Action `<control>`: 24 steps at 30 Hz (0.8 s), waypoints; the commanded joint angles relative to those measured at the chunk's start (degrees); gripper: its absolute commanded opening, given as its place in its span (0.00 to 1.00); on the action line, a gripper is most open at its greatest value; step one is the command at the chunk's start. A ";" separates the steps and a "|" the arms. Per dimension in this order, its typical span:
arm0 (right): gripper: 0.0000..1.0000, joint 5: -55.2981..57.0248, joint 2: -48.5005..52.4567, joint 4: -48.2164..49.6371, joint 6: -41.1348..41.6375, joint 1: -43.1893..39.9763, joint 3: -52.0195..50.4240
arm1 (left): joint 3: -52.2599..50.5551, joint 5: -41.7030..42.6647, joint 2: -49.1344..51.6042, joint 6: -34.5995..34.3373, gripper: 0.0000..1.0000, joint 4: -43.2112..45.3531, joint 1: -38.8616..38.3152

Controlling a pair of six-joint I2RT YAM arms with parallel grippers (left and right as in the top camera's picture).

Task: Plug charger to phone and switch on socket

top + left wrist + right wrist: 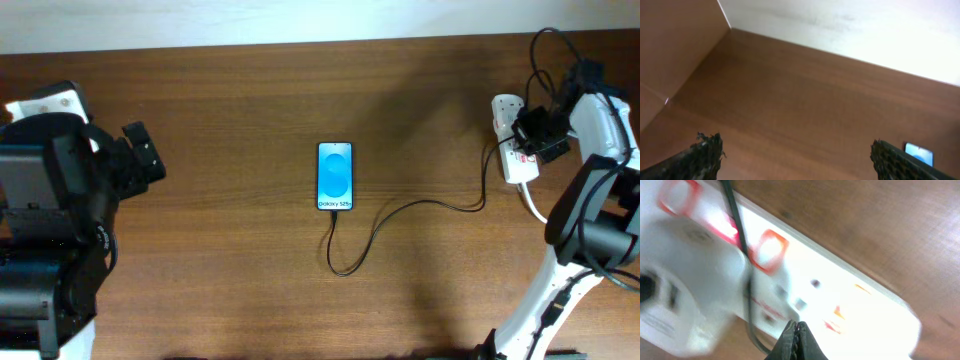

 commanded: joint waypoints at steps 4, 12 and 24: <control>0.04 12.85 -36.44 -1.05 -9.90 -0.63 -0.33 | -0.68 1.97 -6.19 2.82 0.99 -1.20 -1.90; 0.04 11.15 -63.41 -2.67 -11.78 -0.63 -0.33 | -27.10 5.44 -46.36 4.81 0.99 12.41 -7.48; 0.99 5.66 -89.39 -10.38 -18.60 -0.63 -0.33 | -68.61 10.78 -52.04 4.83 0.99 42.18 -7.43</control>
